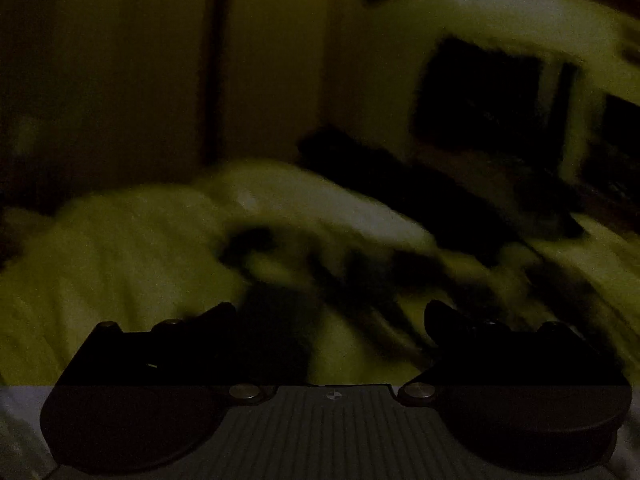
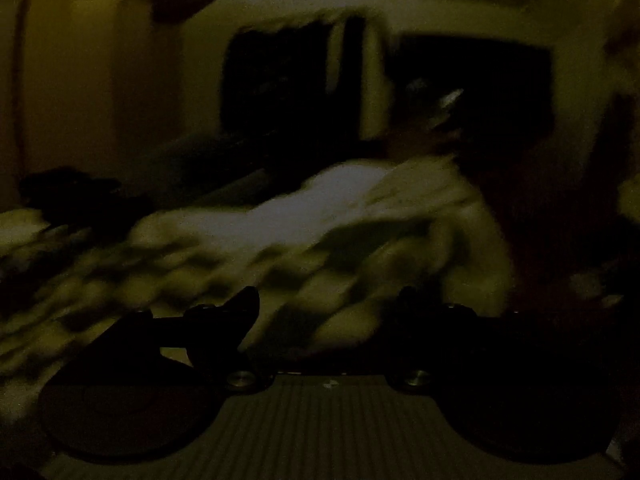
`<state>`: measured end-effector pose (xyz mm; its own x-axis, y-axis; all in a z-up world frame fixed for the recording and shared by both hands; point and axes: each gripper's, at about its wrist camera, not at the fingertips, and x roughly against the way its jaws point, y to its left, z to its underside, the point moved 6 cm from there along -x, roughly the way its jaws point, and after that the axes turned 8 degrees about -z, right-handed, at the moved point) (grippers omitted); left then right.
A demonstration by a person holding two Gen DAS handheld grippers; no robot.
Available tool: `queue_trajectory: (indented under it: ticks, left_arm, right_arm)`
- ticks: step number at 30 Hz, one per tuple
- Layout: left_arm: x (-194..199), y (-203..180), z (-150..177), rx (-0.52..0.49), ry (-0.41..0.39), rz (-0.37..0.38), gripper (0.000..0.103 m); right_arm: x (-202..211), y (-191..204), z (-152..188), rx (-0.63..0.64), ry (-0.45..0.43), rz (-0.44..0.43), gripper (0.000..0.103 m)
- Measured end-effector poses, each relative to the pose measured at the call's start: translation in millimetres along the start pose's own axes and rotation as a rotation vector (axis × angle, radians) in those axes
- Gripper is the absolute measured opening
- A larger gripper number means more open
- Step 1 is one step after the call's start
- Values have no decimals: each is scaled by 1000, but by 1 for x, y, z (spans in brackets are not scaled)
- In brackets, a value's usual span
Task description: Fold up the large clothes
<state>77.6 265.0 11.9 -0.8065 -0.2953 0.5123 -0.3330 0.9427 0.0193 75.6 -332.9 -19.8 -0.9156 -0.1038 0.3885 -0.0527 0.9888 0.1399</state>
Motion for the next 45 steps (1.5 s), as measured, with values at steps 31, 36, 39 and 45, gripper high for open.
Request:
queue_trajectory:
  ticks: [31,36,39,45]
  left_arm:
    - [-9,-47,149,38,430,317,74]
    - [9,-43,131,66,381,359,63]
    - [29,-39,106,87,320,401,60]
    - [79,-26,69,136,253,528,60]
  right_arm:
    - [9,62,143,-332,368,-414,17]
    - [15,59,140,-384,344,-445,12]
    - [25,55,129,-473,316,-510,11]
    - [72,34,79,-632,186,-658,10]
